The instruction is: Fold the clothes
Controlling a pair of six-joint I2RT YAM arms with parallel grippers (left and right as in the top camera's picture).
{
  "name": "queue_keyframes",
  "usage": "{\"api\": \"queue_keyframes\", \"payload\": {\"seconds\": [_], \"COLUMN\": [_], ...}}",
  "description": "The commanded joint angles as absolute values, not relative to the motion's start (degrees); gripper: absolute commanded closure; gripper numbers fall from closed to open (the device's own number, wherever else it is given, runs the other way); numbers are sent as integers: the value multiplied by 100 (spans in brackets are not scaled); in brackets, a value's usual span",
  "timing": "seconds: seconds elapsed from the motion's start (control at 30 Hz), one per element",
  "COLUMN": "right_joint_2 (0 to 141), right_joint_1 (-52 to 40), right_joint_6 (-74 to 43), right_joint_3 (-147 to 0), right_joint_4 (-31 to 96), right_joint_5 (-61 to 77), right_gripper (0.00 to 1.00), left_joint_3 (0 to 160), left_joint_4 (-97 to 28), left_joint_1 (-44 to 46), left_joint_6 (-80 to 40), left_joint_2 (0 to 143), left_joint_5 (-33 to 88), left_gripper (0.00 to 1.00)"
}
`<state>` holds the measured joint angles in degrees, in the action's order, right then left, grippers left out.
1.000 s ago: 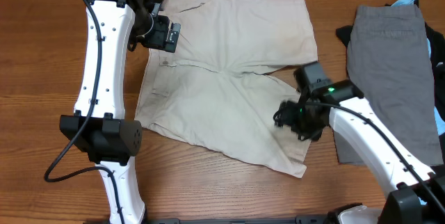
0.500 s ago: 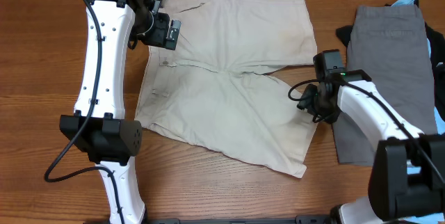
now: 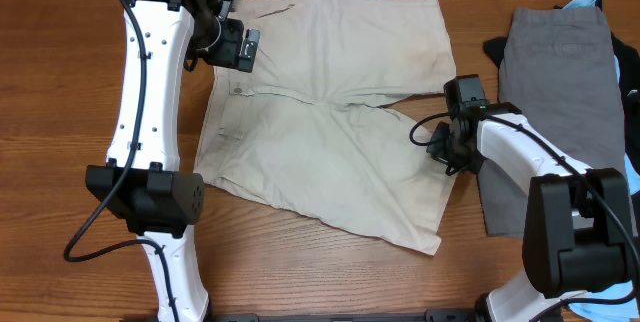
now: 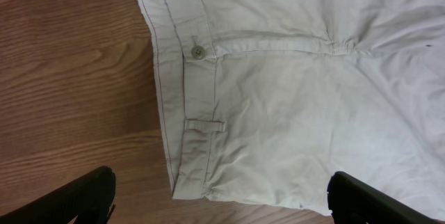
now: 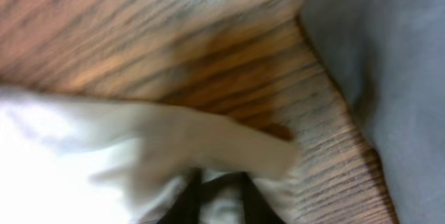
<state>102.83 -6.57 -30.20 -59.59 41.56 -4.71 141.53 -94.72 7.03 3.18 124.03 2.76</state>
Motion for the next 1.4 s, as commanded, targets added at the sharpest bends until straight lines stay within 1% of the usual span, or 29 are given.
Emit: {"api": "queue_keyframes", "payload": {"seconds": [0.0,0.1,0.23,0.37,0.43,0.47,0.5,0.53,0.57,0.6,0.63,0.8,0.9,1.2,1.23,1.33,1.37], "right_joint_2": [10294,10294,10294,10294,10294,10294,10294,10291,10291,10287,10276,10127,10084,10084,10084,10084,10084], "right_joint_1": [-668,-650,-440,-47,331,429,499,550,563,565,565,565,565,565,565,565,565], "right_joint_6": [-3020,-2939,-2602,-2515,-2202,-2038,-1890,-1750,-1706,-1640,-1625,-1466,-1452,-1212,-1212,-1210,-1210], "right_joint_3": [-5933,-6049,-6650,-6973,-6984,-6984,-6989,-7013,-7041,-7146,-7269,-7885,-7915,-7913,-7911,-7911,-7909], "right_joint_4": [3966,3754,3721,3701,3452,3395,3380,3424,3489,3691,3881,4810,5157,5494,5496,5492,5492], "right_joint_5": [-532,-532,-534,-532,-193,21,200,379,449,572,655,1391,1514,1511,1511,1509,1509], "right_gripper": [96,96,96,96,96,89,68,49,43,34,32,30,30,30,30,30,30], "left_joint_3": [14223,14223,14223,14223,14223,14223,14223,14223,14223,14221,14221,14221,14221,14221,14221,14221,14221], "left_joint_4": [-9465,-9465,-9428,-9443,-9426,-9417,-9408,-9402,-9397,-9360,-9310,-8739,-8473,-8482,-8501,-8521,-8490], "left_joint_1": [709,709,709,709,709,707,705,705,705,705,703,698,698,698,698,698,698], "left_joint_6": [408,408,408,416,414,412,412,412,412,412,412,360,257,145,80,-14,-134], "left_joint_2": [12344,12344,12344,12344,12346,12346,12346,12346,12346,12376,12433,12984,13487,14518,14588,14752,14803], "left_joint_5": [257,257,257,220,82,86,86,86,86,86,89,110,108,-19,-67,-86,-150], "left_gripper": [0,0,0,0,0,0,0,0,0,0,0,0,0,1,2,9,9]}}
